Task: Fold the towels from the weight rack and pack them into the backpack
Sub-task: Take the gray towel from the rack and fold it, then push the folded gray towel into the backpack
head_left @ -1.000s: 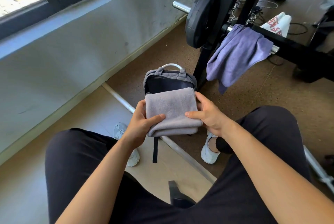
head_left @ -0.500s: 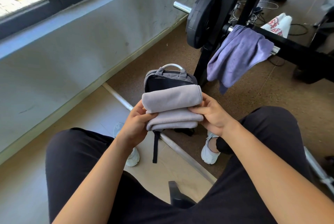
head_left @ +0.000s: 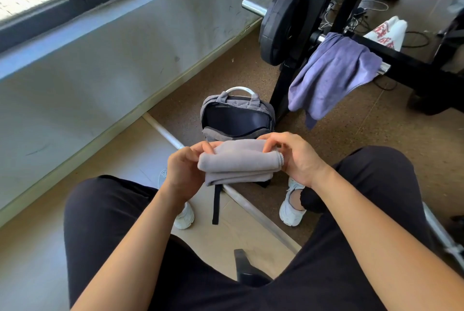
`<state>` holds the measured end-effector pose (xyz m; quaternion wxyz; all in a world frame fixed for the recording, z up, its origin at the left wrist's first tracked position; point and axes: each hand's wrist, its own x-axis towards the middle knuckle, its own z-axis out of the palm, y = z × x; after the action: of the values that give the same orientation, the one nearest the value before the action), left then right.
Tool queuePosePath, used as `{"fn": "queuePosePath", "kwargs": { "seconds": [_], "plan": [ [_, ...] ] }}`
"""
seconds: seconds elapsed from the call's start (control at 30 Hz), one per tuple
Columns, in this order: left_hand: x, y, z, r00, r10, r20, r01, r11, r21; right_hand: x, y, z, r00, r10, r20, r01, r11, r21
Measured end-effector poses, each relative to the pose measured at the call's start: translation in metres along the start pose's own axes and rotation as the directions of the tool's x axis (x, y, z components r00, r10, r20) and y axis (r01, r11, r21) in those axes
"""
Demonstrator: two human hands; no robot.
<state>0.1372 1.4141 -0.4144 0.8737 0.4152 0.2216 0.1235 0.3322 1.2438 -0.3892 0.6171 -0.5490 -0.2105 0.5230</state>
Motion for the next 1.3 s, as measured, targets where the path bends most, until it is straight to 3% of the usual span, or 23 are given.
{"fn": "queuePosePath", "kwargs": {
  "seconds": [0.2,0.3,0.47,0.57,0.63,0.77,0.83,1.0,1.1,1.17,1.23,1.3],
  "plan": [
    [0.003,-0.009,0.003,0.993,0.026,-0.115,0.023,0.915,0.403,0.004,0.013,-0.003,0.993,-0.111,0.041,0.118,0.898,-0.423],
    [0.001,-0.007,0.0,0.997,0.042,-0.059,-0.005,0.848,0.53,0.0,0.01,-0.006,0.988,-0.14,0.058,0.15,0.865,-0.478],
    [0.002,-0.005,0.001,0.982,-0.164,0.099,0.035,0.662,0.749,-0.001,0.012,-0.005,0.984,-0.173,0.046,0.165,0.778,-0.606],
    [0.007,-0.006,0.002,0.975,-0.203,0.088,0.041,0.559,0.828,0.0,0.012,-0.004,0.984,-0.153,0.089,0.173,0.726,-0.665],
    [0.014,-0.004,0.001,0.98,-0.181,0.085,-0.001,0.42,0.908,0.003,0.014,-0.005,0.988,-0.08,0.135,0.154,0.667,-0.729],
    [0.029,-0.001,0.013,0.99,-0.113,0.086,-0.101,-0.134,0.986,0.011,0.021,-0.003,0.979,0.065,0.196,0.155,0.396,-0.905],
    [0.037,-0.004,0.018,0.991,-0.069,0.119,-0.133,-0.278,0.951,0.017,0.021,0.001,0.974,0.065,0.217,0.189,0.295,-0.937],
    [0.071,0.006,0.005,0.996,0.006,0.089,-0.084,-0.262,0.961,0.041,0.022,-0.012,0.964,0.113,0.239,0.215,0.19,-0.958],
    [0.096,0.013,-0.006,0.998,0.018,0.059,-0.053,-0.239,0.97,0.063,0.018,-0.028,0.967,0.106,0.233,0.206,0.222,-0.953],
    [0.112,0.018,-0.013,0.999,0.024,0.04,-0.034,-0.2,0.979,0.081,0.012,-0.04,0.978,0.061,0.2,0.172,0.312,-0.934],
    [0.131,0.026,-0.023,0.999,0.021,0.034,-0.031,-0.097,0.995,0.099,0.008,-0.054,0.989,0.008,0.149,0.13,0.447,-0.885],
    [0.154,0.033,-0.038,0.999,0.033,0.02,-0.024,0.147,0.989,0.115,0.007,-0.071,0.996,-0.04,0.074,0.084,0.514,-0.854]
  ]
}}
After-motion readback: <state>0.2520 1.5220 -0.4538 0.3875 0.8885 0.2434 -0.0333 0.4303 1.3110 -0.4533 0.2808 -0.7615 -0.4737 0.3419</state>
